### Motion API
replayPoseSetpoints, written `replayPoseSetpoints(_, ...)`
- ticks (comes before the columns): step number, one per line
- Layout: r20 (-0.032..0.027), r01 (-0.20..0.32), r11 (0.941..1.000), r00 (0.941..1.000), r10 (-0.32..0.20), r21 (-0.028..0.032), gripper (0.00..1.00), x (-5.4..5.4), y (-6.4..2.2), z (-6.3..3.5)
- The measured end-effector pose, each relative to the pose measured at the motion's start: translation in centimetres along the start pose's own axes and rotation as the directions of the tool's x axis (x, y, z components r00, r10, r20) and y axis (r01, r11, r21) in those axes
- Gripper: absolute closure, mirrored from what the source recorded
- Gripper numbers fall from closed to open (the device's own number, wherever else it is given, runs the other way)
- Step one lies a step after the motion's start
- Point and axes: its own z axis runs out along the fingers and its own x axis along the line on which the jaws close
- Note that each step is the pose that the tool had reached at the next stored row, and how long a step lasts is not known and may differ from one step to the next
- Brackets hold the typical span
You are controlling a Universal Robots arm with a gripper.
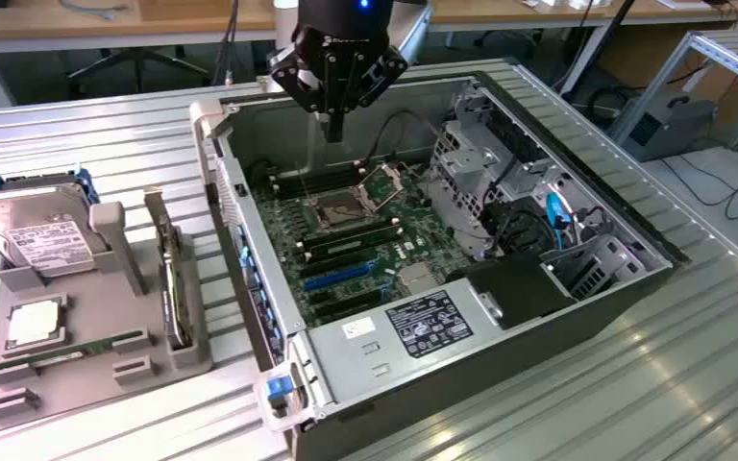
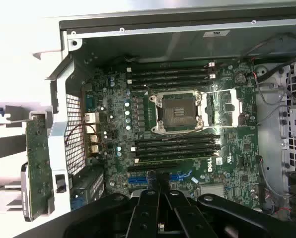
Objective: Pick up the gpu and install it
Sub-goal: 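Reach for the gpu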
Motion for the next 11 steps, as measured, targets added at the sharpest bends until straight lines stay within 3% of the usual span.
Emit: replayPoseSetpoints(11,0.0001,0.000,1.0000,1.0000,0.000,-0.0001,0.89,0.29,-0.02,-0.01)
